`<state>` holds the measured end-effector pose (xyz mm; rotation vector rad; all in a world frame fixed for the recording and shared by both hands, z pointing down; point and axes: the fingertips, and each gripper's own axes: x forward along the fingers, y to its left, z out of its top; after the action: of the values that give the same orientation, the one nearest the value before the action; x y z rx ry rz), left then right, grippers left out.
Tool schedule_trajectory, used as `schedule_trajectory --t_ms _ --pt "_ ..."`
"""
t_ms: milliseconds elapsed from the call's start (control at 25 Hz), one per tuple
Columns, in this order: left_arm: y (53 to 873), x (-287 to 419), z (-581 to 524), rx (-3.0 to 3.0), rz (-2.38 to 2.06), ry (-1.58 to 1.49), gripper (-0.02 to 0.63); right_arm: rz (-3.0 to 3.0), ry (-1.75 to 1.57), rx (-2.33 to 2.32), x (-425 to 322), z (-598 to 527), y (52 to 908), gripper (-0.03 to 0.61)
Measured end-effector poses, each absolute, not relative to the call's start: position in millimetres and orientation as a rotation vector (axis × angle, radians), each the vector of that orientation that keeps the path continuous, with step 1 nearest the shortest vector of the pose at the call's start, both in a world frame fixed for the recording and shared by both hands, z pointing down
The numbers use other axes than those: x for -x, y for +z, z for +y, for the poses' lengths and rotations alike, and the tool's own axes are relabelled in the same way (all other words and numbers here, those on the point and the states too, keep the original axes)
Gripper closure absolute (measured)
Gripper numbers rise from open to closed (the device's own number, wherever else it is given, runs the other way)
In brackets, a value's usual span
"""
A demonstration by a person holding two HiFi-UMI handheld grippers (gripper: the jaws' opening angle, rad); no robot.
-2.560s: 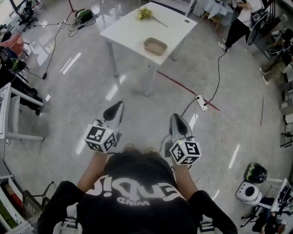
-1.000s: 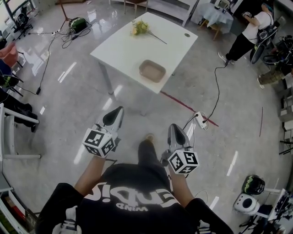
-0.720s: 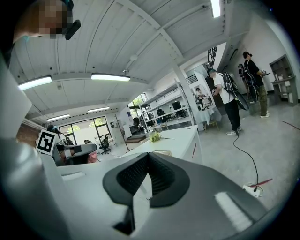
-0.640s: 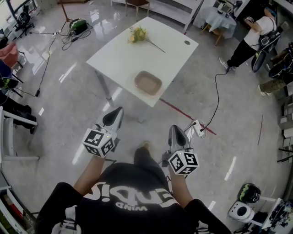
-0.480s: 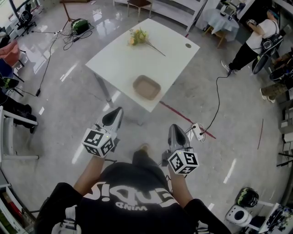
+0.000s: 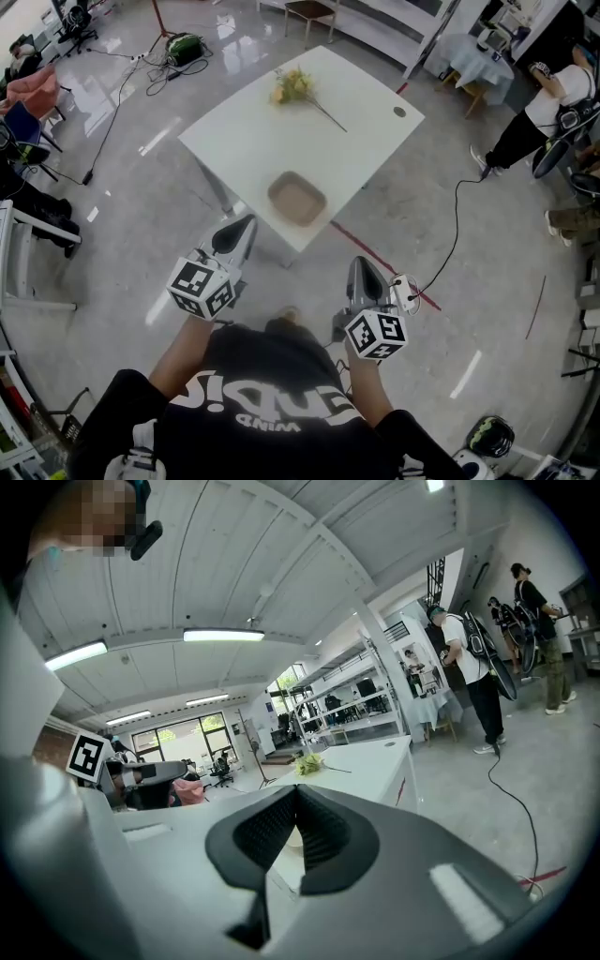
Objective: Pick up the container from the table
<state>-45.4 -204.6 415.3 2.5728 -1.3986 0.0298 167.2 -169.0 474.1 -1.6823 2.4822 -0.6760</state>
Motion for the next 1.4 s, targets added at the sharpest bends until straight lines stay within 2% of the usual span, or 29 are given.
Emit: schedule_trajectory --t_ms 360,1000,1080,1240,1400 --pt "404 33 -227 -2.564 -1.446 0.034 0.612 2.503 -0.671 1.616 -175 -203 464 0.578" --pt "412 58 -271 -2.544 -1.476 0.035 0.61 2.487 -0.692 1.653 -155 -238 467 0.578" --pt "415 64 -276 -2.538 -1.467 0.038 0.556 2.487 -0.69 1.653 -149 -244 466 0.578" --pt "420 74 -289 -2.534 -1.442 0.018 0.517 2.499 -0.681 1.646 -136 -255 468 0.578" --pt "430 76 -301 -2.513 -1.395 0.005 0.436 2.503 -0.674 1.649 -128 -263 467 0.578"
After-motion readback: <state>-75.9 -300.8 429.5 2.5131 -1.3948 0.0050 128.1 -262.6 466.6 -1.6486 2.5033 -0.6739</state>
